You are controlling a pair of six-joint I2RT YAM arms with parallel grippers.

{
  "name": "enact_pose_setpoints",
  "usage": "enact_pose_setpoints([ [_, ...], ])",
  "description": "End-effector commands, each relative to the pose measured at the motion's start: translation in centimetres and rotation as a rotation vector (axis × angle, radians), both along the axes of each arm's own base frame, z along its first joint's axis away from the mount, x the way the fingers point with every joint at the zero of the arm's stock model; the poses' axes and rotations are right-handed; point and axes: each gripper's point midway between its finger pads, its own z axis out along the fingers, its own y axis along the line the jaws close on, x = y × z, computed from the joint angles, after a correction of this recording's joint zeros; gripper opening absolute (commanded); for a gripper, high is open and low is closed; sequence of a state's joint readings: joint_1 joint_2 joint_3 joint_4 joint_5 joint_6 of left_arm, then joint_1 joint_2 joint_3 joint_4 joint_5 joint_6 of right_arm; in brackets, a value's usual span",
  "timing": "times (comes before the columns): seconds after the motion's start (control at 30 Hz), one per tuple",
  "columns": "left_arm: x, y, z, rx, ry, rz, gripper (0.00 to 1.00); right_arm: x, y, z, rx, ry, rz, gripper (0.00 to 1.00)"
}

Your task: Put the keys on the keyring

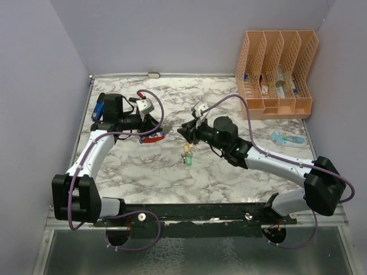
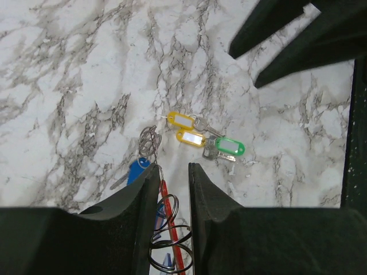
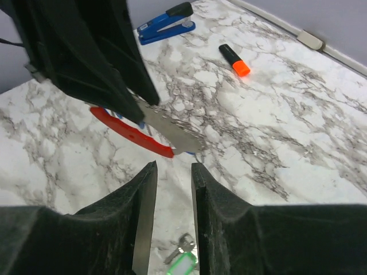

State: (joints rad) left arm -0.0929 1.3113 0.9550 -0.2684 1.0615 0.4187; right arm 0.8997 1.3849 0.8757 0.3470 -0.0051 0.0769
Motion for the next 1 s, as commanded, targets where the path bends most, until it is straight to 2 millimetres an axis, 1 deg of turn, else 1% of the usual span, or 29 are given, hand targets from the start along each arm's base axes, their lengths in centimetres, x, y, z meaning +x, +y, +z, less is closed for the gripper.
enact_pose_setpoints([
  [0.0,-1.8,0.3,0.6,0.073,-0.107,-0.126,0.0,1.5,-1.2,-1.9,-0.053,0.012,0.114,0.31],
  [0.07,-1.5,1.0,-1.2,0.134,-0.12,-0.113,0.0,1.9,-1.4,-2.9,-0.065,0.043,0.117,0.31],
  [0.17,0.0,2.3,-4.0,0.224,-0.163,-0.038,0.0,1.9,-1.1,-3.7,-0.064,0.063,0.135,0.31],
  [0.27,1.8,3.3,-5.7,0.284,-0.228,0.037,0.0,1.9,-0.6,-4.3,-0.062,0.089,0.151,0.31],
  [0.33,2.5,3.9,-6.8,0.318,-0.262,0.065,0.0,1.9,-0.2,-4.9,-0.063,0.105,0.16,0.31],
  [0.37,2.5,4.2,-7.6,0.34,-0.271,0.063,0.0,1.9,0.0,-5.2,-0.059,0.114,0.167,0.31],
  [0.47,1.5,4.5,-9.2,0.38,-0.274,0.024,0.0,1.4,0.6,-6.3,-0.055,0.146,0.211,0.31],
  [0.6,-1.2,4.5,-10.7,0.411,-0.235,-0.086,0.01,0.6,1.6,-8.4,-0.07,0.219,0.271,0.35],
  [0.7,-2.1,5.5,-12.1,0.477,-0.216,-0.104,0.1,0.2,2.1,-9.5,-0.071,0.259,0.301,0.42],
  [0.77,-2.7,6.1,-12.9,0.515,-0.197,-0.109,0.12,0.1,2.3,-9.9,-0.071,0.272,0.314,0.47],
  [0.83,-3.6,6.1,-13.0,0.518,-0.168,-0.131,0.14,0.0,2.4,-10.2,-0.074,0.284,0.325,0.49],
  [0.9,-4.7,5.7,-12.5,0.491,-0.149,-0.166,0.14,-0.1,2.7,-10.6,-0.081,0.298,0.339,0.49],
  [0.97,-5.2,5.4,-12.1,0.472,-0.137,-0.182,0.15,-0.1,2.9,-11.0,-0.093,0.313,0.351,0.49],
])
